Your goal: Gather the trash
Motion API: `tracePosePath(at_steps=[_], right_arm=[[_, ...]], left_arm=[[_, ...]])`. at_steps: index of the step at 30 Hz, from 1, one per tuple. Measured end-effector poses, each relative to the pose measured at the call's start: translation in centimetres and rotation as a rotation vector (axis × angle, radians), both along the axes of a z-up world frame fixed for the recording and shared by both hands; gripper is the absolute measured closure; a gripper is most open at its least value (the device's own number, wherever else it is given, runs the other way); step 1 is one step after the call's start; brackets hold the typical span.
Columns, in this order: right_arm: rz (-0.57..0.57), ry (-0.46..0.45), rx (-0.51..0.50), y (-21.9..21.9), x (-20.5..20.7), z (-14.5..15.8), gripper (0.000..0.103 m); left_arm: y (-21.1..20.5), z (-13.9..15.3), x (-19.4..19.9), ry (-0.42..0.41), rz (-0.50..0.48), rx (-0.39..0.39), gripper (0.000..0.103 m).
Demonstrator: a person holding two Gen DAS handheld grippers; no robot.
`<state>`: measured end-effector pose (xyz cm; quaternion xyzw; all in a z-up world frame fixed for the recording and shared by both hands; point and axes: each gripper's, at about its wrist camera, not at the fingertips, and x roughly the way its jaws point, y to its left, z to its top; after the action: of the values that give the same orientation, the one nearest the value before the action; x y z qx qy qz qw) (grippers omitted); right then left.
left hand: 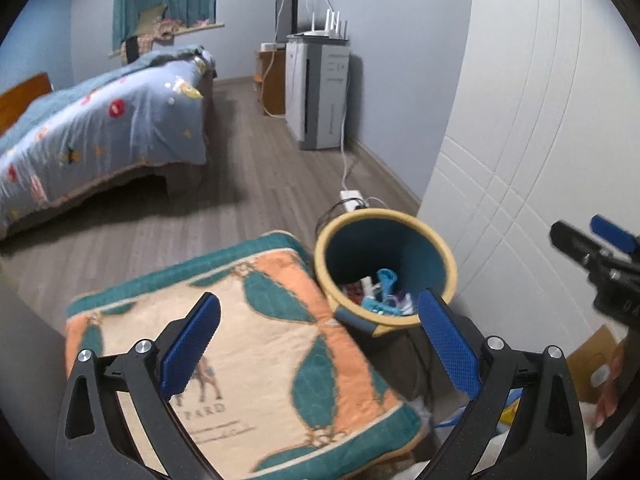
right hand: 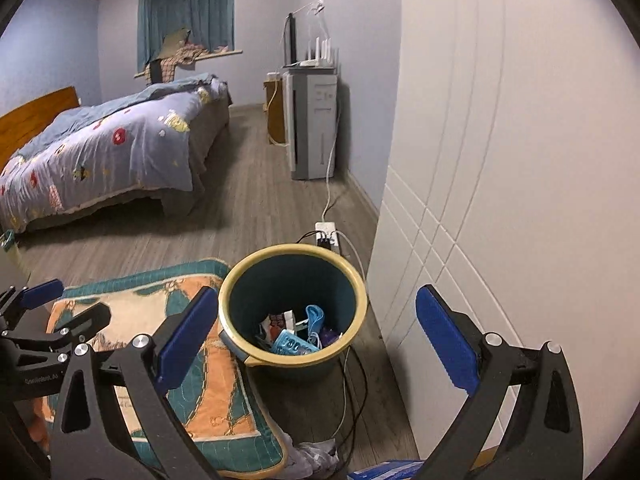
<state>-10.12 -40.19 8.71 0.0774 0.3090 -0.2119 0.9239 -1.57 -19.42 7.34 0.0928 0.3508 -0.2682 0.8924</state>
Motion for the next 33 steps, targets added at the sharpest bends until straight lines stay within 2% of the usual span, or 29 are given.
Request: tracePosePath(at_steps=[6,33], right_arm=[[0.007,0.018,-0.016,0.60,0.12,-0.28,0.006],[0.005,0.031,0.016,0.13,0.14,-0.66,0.006]], left_arm=[[0.49,0.38,-0.44,-0.045,-0.007,0.011,0.005],[0.85,0.21,-0.09,-0.036,0.000,0.003,0.005]])
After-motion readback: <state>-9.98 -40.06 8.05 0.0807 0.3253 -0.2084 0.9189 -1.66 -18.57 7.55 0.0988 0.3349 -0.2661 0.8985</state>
